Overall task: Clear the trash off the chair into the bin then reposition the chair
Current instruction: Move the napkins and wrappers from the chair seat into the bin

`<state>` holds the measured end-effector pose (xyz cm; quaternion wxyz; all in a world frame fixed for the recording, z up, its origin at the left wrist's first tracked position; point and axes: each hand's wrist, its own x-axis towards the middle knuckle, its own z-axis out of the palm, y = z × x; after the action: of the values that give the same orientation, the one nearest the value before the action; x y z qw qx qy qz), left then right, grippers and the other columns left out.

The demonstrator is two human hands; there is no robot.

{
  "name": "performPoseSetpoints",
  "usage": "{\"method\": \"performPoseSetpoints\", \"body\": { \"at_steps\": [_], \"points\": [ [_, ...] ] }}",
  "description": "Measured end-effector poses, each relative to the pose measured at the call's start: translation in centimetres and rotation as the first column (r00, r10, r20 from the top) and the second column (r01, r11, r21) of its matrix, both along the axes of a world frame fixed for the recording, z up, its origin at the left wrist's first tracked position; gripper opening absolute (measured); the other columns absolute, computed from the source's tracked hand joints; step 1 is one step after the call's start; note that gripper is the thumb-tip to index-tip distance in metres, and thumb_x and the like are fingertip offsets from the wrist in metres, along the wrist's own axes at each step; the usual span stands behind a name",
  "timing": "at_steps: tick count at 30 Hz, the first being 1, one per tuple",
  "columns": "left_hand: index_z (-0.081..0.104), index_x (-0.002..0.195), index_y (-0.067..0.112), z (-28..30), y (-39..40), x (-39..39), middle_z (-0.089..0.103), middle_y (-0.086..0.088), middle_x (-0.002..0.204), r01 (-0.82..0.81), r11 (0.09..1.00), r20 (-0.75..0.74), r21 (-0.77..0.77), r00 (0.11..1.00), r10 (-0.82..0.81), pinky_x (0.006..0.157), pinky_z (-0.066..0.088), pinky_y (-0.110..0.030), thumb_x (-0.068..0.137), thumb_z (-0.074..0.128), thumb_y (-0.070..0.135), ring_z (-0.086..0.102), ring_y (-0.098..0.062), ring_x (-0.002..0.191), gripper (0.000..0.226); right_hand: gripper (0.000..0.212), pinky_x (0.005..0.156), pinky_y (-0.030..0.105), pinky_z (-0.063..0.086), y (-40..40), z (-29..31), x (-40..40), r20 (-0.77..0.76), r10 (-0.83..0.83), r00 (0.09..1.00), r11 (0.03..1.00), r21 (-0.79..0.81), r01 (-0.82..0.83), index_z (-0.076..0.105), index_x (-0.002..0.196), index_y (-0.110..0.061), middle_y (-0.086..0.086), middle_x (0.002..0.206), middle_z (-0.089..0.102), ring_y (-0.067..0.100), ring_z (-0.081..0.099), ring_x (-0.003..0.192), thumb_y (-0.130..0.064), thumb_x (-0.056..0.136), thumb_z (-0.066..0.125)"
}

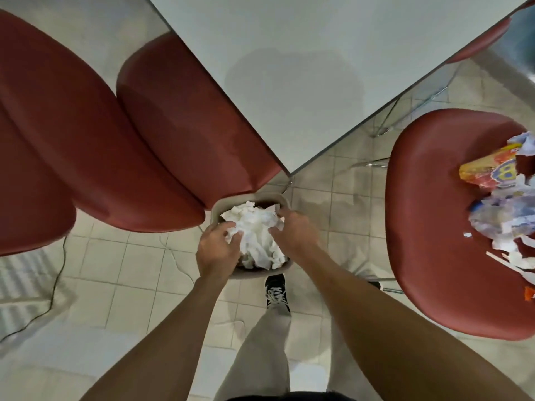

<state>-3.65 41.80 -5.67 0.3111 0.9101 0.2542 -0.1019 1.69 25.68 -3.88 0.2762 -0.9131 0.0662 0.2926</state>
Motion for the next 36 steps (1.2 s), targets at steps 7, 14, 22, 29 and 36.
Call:
{"method": "performPoseSetpoints", "body": {
  "at_steps": [7, 14, 22, 29, 36],
  "points": [
    [0.049, 0.136, 0.025, -1.3, 0.6, -1.1, 0.047, -0.004, 0.131, 0.019, 1.0, -0.103, 0.01, 0.995, -0.018, 0.086, 0.051, -0.042, 0.079, 0.07, 0.042, 0.054, -0.026, 0.113, 0.062, 0.055, 0.089, 0.041, 0.053, 2.0, -1.1, 1.9, -0.058, -0.001, 0.998, 1.0, -0.005, 0.001, 0.043, 0.132, -0.024, 0.01, 0.133, 0.038, 0.031, 0.058, 0.106, -0.02, 0.081, 0.065],
    [0.057, 0.127, 0.024, 0.1, -1.2, 0.3, 0.05, -0.006, 0.123, 0.096, 0.985, 0.02, 0.146, 0.995, -0.1, 0.08, 0.05, -0.042, 0.072, 0.075, 0.045, 0.055, -0.027, 0.106, 0.061, 0.054, 0.09, 0.035, 0.048, -2.4, -0.2, 1.0, -0.058, -0.102, 0.993, 0.995, 0.003, 0.102, 0.044, 0.136, -0.023, 0.01, 0.133, 0.038, 0.029, 0.055, 0.111, -0.014, 0.084, 0.058],
    [0.064, 0.117, 0.023, 1.6, -8.2, 3.6, 0.058, -0.01, 0.12, 0.299, 0.913, -0.025, 0.277, 0.952, -0.304, 0.097, 0.036, -0.043, 0.077, 0.068, 0.045, 0.047, -0.031, 0.114, 0.046, 0.059, 0.097, 0.034, 0.047, -9.7, 1.1, 0.1, -0.067, -0.255, 0.965, 0.962, 0.087, 0.26, 0.042, 0.14, -0.024, 0.01, 0.142, 0.036, 0.028, 0.054, 0.117, -0.014, 0.084, 0.059],
    [0.059, 0.125, 0.027, 3.1, -16.6, 4.8, 0.053, -0.006, 0.127, 0.467, 0.871, -0.079, 0.156, 0.884, -0.46, 0.099, 0.038, -0.04, 0.081, 0.066, 0.041, 0.044, -0.026, 0.119, 0.047, 0.059, 0.092, 0.039, 0.051, -18.2, 1.9, -1.8, -0.067, -0.404, 0.912, 0.906, 0.11, 0.409, 0.04, 0.141, -0.022, 0.009, 0.138, 0.037, 0.027, 0.057, 0.109, -0.018, 0.086, 0.059],
    [0.05, 0.133, 0.033, 3.4, -26.9, 5.7, 0.046, -0.001, 0.132, 0.599, 0.8, -0.116, 0.04, 0.798, -0.591, 0.103, 0.038, -0.042, 0.083, 0.065, 0.044, 0.036, -0.022, 0.127, 0.053, 0.058, 0.098, 0.036, 0.043, -29.1, 2.2, -3.8, -0.076, -0.551, 0.831, 0.828, 0.076, 0.556, 0.041, 0.14, -0.022, 0.012, 0.137, 0.037, 0.033, 0.055, 0.114, -0.019, 0.085, 0.058]
  ]
}}
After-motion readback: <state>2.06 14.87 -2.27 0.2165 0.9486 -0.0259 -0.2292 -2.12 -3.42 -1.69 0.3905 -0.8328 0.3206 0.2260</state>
